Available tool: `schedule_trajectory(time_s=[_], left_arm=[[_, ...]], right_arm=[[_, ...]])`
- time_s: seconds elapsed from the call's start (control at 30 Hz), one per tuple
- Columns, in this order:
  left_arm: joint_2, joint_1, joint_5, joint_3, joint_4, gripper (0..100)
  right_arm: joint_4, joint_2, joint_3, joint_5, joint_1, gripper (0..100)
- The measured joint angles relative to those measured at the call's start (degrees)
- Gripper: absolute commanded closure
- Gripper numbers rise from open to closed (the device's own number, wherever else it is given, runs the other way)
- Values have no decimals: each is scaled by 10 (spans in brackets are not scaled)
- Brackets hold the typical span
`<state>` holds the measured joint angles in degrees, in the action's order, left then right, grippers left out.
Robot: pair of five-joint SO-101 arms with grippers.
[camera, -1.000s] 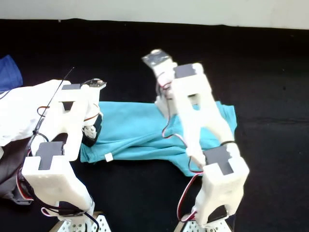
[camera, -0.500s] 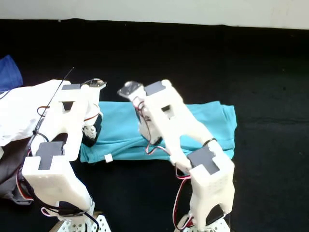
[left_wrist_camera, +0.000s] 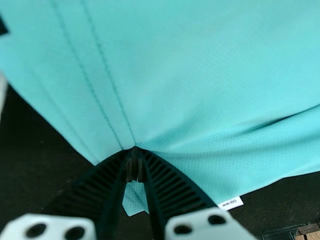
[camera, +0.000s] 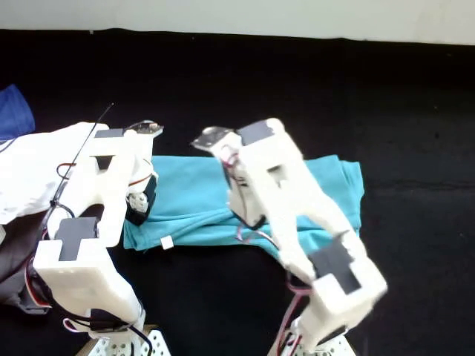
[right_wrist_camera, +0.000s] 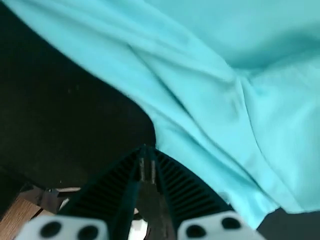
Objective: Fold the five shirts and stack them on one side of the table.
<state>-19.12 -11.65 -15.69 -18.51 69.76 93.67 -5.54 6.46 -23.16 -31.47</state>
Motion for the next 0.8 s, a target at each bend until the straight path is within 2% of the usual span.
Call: schedule_trajectory(time_s=[0.07, 0.2, 0.27, 0.63, 0.8], left_arm=[[0, 0, 0, 0, 0, 991], [0, 0, 0, 0, 0, 991], [0, 0, 0, 0, 0, 991], [0, 0, 0, 0, 0, 991], [0, 0, 0, 0, 0, 991]], right_arm=[[-10, 67, 69, -15, 1, 968], [-75, 159, 226, -24, 13, 818], [-112, 177, 291, -27, 21, 780], [-191, 193, 399, -27, 26, 798], [-265, 187, 438, -27, 30, 820]])
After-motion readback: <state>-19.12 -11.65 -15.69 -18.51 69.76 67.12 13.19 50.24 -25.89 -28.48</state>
